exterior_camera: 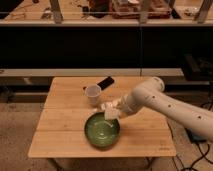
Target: Place the white sponge in the ceramic bowl
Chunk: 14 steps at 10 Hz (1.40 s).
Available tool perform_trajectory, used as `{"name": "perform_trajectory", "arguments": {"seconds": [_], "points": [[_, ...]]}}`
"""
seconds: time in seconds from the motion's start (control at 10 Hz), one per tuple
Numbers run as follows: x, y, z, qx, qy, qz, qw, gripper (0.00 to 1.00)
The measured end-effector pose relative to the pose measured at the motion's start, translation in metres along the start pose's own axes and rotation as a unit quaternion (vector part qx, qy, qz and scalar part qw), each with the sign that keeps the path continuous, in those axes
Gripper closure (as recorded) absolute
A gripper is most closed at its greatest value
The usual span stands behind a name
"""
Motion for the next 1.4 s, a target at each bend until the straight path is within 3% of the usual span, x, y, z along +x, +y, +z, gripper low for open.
{"name": "perform_trajectory", "arguments": {"seconds": [0.2,0.4,1.0,1.4], "points": [[-0.017,0.024,0.024,-0.01,-0.011,-0.013,0.9998,1.0],[-0.032,0.029,0.035,-0.008,-0.02,-0.014,0.9997,0.98],[-0.026,0.038,0.064,-0.005,-0.028,-0.01,0.9995,0.44],[-0.021,0.044,0.086,-0.006,-0.039,-0.006,0.9992,0.4]]}}
